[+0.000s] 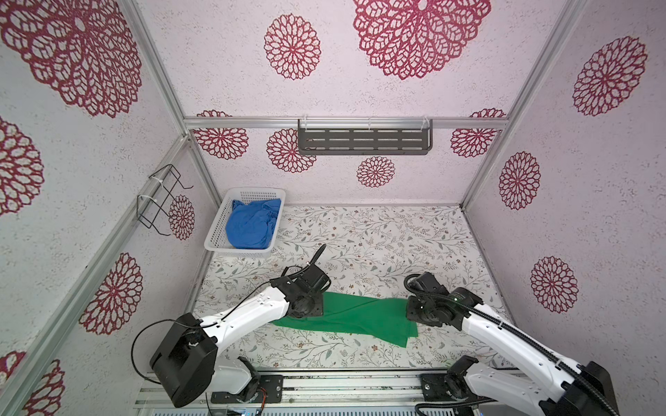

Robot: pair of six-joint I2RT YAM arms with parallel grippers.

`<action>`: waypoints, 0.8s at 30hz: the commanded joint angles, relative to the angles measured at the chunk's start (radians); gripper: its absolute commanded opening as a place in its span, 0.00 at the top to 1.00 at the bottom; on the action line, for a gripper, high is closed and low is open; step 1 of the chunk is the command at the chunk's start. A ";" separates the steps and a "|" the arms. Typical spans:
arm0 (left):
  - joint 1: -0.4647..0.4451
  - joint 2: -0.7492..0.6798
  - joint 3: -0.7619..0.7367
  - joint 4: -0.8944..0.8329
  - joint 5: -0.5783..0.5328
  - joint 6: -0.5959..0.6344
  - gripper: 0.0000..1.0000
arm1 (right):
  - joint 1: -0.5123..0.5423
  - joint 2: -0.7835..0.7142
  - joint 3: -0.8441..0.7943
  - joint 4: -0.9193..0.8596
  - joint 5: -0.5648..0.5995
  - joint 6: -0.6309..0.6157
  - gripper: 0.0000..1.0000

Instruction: Fold and stack the tank tops

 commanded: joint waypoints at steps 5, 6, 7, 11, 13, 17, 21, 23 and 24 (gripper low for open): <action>0.048 0.062 -0.017 0.059 -0.004 0.004 0.47 | -0.048 0.027 -0.068 0.091 -0.041 -0.020 0.70; 0.055 0.070 -0.032 0.083 0.001 0.002 0.47 | -0.062 0.016 -0.088 0.102 -0.055 -0.021 0.70; 0.061 0.079 -0.042 0.105 0.003 0.001 0.47 | -0.075 0.004 -0.104 0.106 -0.062 -0.020 0.70; 0.079 0.120 -0.058 0.145 0.016 -0.003 0.48 | -0.133 -0.027 -0.157 0.145 -0.116 -0.044 0.70; 0.080 0.135 -0.060 0.155 0.019 -0.003 0.48 | -0.142 -0.020 -0.169 0.182 -0.145 -0.053 0.70; 0.082 0.154 -0.062 0.163 0.018 -0.001 0.48 | -0.143 0.006 -0.180 0.230 -0.168 -0.065 0.70; 0.084 0.168 -0.071 0.175 0.019 -0.006 0.49 | -0.164 0.048 -0.188 0.259 -0.174 -0.089 0.70; 0.086 0.176 -0.074 0.181 0.020 -0.007 0.49 | -0.172 0.069 -0.185 0.274 -0.177 -0.103 0.70; 0.086 0.179 -0.075 0.182 0.020 -0.007 0.49 | -0.175 0.077 -0.180 0.276 -0.178 -0.112 0.70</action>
